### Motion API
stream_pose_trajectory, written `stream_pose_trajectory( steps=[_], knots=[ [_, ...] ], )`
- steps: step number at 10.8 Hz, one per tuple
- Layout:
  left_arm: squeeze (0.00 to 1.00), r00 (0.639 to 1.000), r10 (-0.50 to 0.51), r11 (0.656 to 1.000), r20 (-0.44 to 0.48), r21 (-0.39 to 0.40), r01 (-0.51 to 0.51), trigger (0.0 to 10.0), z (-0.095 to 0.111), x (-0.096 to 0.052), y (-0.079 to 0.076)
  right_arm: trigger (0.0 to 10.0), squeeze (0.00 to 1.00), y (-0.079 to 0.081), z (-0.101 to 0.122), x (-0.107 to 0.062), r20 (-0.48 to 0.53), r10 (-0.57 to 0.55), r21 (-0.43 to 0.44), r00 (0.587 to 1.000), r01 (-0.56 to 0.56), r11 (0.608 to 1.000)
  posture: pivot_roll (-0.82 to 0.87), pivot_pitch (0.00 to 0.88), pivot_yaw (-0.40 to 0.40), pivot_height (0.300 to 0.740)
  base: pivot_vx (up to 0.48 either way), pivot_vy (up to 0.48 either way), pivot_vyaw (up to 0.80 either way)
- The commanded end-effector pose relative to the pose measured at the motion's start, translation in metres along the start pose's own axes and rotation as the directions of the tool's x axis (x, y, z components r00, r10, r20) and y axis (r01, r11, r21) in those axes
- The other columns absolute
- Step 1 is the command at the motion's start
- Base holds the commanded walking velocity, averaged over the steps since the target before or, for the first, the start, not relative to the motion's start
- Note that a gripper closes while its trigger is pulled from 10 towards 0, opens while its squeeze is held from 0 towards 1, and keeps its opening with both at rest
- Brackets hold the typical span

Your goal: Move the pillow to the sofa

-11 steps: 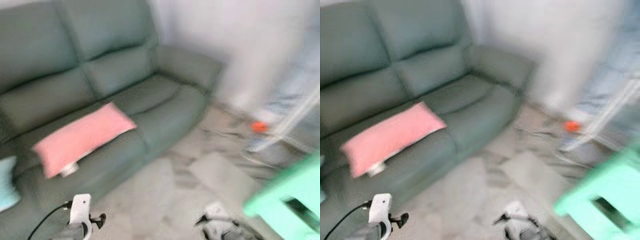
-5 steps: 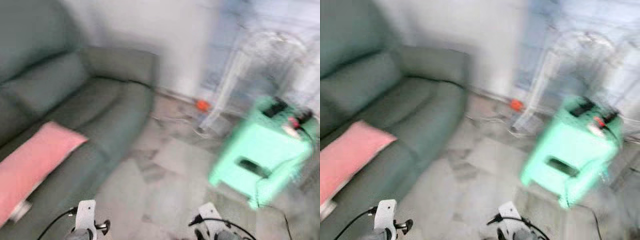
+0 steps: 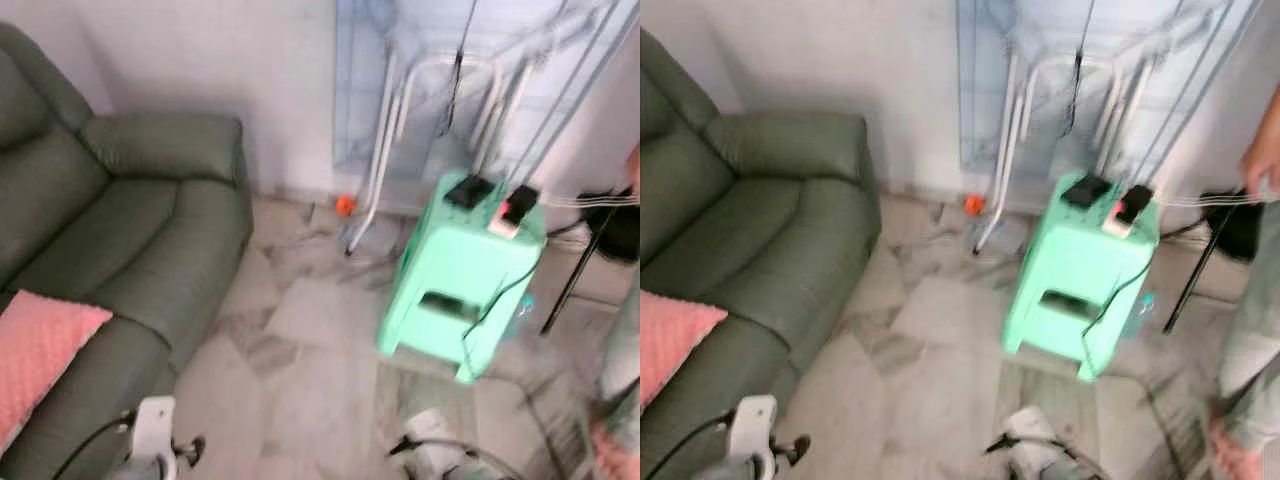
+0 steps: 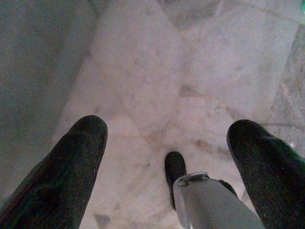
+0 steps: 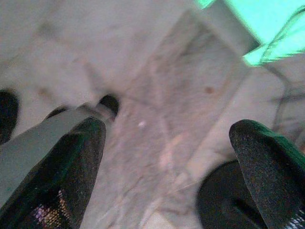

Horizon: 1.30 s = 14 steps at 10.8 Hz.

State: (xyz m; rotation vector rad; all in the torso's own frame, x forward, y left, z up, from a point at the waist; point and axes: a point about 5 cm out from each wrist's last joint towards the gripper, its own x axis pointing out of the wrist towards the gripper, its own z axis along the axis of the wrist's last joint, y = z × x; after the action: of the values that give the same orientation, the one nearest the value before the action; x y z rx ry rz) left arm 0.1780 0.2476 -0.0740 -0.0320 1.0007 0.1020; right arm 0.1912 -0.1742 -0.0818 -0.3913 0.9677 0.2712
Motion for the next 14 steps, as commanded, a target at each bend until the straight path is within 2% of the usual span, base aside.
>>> stream_pose_trajectory(
  steps=[1, 2, 6, 9, 13, 14],
  knots=[
    [0.00, 0.999, 0.019, 1.000, -0.041, -0.007, -0.020, 10.0, -0.013, -0.004, 0.011, 10.0, 0.00, 0.009, 0.002, 0.001, 0.003, 0.021, -0.004, 1.000, -0.021, 1.000, -0.16, 0.074, 0.030, 0.740, 0.307, 0.000, 0.00],
    [0.00, 0.999, 0.019, 1.000, -0.042, -0.005, -0.019, 10.0, -0.013, -0.004, 0.011, 10.0, 0.00, 0.009, 0.002, 0.001, 0.003, 0.021, -0.007, 1.000, -0.021, 1.000, -0.16, 0.071, 0.031, 0.740, 0.330, 0.000, 0.00],
    [0.00, 0.999, -0.011, 1.000, -0.035, 0.006, 0.011, 10.0, -0.004, 0.003, -0.014, 10.0, 0.00, 0.010, 0.002, 0.001, 0.004, 0.028, -0.035, 1.000, -0.028, 0.999, -0.16, 0.066, 0.033, 0.740, 0.382, 0.000, 0.00],
    [0.00, 0.999, -0.020, 1.000, -0.035, 0.002, 0.020, 10.0, -0.002, 0.005, -0.026, 10.0, 0.00, 0.010, 0.003, 0.001, 0.003, 0.030, -0.042, 1.000, -0.029, 0.999, -0.15, 0.071, 0.034, 0.740, 0.412, 0.000, 0.00],
    [0.00, 0.998, -0.028, 1.000, -0.055, -0.005, 0.027, 10.0, -0.016, 0.005, -0.037, 10.0, 0.00, 0.009, 0.003, 0.001, -0.001, 0.031, -0.052, 1.000, -0.031, 0.998, -0.16, 0.070, 0.037, 0.740, 0.412, 0.000, 0.00],
    [0.00, 0.998, -0.027, 1.000, -0.057, -0.006, 0.027, 10.0, -0.018, 0.004, -0.037, 10.0, 0.00, 0.009, 0.003, 0.001, -0.004, 0.031, -0.056, 1.000, -0.031, 0.998, -0.16, 0.070, 0.036, 0.740, 0.412, 0.000, -0.69]
  ],
)
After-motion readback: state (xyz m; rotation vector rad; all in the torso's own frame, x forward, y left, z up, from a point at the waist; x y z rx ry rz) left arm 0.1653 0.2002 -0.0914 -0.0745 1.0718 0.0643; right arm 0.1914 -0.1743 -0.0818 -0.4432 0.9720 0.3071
